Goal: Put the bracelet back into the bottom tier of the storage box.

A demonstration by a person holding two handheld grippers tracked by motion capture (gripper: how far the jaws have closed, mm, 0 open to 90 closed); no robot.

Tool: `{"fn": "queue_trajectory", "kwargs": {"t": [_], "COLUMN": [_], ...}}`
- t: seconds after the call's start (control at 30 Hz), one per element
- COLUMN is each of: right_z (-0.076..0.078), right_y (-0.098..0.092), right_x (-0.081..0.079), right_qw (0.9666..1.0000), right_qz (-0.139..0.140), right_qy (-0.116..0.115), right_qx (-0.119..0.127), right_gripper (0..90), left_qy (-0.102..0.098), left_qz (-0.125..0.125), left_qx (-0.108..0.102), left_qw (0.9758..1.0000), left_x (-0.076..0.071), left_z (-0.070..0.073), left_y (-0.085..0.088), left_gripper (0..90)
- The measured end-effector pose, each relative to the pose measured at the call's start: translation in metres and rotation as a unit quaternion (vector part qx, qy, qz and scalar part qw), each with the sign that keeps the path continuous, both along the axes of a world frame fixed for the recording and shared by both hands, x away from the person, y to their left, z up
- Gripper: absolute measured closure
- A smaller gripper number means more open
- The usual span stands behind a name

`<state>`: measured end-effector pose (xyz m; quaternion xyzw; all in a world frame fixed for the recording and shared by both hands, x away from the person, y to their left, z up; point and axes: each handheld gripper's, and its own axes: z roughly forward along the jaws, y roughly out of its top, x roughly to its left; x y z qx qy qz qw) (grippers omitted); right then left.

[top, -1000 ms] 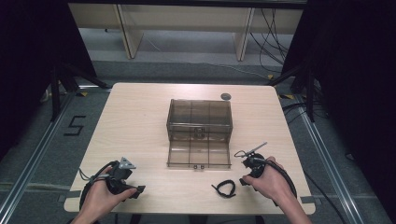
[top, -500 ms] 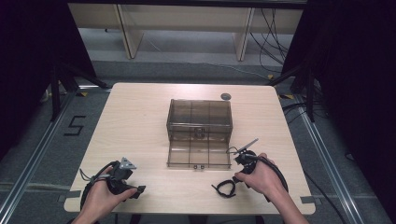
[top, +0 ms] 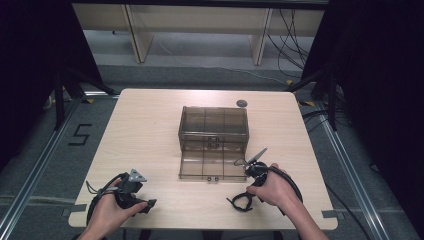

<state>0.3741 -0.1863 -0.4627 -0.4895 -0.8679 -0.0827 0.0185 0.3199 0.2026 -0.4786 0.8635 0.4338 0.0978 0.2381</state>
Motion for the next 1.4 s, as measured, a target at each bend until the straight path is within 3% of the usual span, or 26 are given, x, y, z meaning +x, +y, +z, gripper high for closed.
{"fn": "queue_trajectory", "kwargs": {"t": [0.17,0.2,0.27,0.53,0.57,0.73,0.87,1.07,1.17,1.2,1.4], "right_z": [-0.0014,-0.0009,-0.0021,-0.001,-0.0027,-0.0059,-0.0072,-0.0073,-0.0076,-0.0081,-0.0082], "right_y": [0.003,0.0042,0.0051,0.0101,0.0087,0.0085,0.0083,0.0095,0.0103,0.0088,0.0092], "right_x": [0.0018,0.0022,0.0024,0.0027,0.0037,0.0028,0.0029,0.0021,0.0024,0.0032,0.0027], "right_qw": [0.9999,0.9998,0.9997,0.9999,0.9995,0.9992,0.9989,0.9988,0.9987,0.9982,0.9981], "right_qz": [0.014,0.02,0.025,0.016,0.03,0.032,0.037,0.035,0.034,0.05,0.048], "right_qy": [0.003,0.005,0.001,0.004,-0.001,0.008,0.018,0.012,0.013,0.007,0.011], "right_qx": [0.001,-0.005,-0.003,-0.004,-0.003,-0.021,-0.021,-0.031,-0.035,-0.033,-0.035], "right_gripper": [71.6,72.0,72.5,73.1,73.5,75.8,77.7,79.6,79.6,79.0,75.3], "left_qy": [0.001,-0.009,-0.009,-0.007,-0.008,-0.008,-0.008,-0.009,-0.008,-0.008,-0.007], "left_qz": [0.003,0.008,0.007,-0.002,-0.001,-0.002,-0.003,-0.005,-0.001,-0.004,-0.005], "left_qx": [0.0,-0.002,-0.002,-0.003,-0.003,-0.003,-0.003,-0.003,-0.009,-0.01,-0.008], "left_qw": [1.0,0.9999,0.9999,1.0,1.0,1.0,1.0,0.9999,0.9999,0.9999,0.9999], "left_x": [-0.0003,-0.001,-0.0011,-0.0009,-0.001,-0.0007,-0.0009,-0.0009,-0.001,-0.0008,-0.0007], "left_z": [-0.0007,-0.0016,-0.0015,-0.0012,-0.0011,-0.0014,-0.0013,-0.0014,-0.0023,-0.0021,-0.0017], "left_y": [-0.0011,-0.0018,-0.0017,-0.0015,-0.0015,-0.0014,-0.0014,-0.0014,-0.0022,-0.0021,-0.0016], "left_gripper": [22.9,22.8,22.8,22.8,22.8,22.8,22.8,22.8,22.8,22.8,22.8]}}
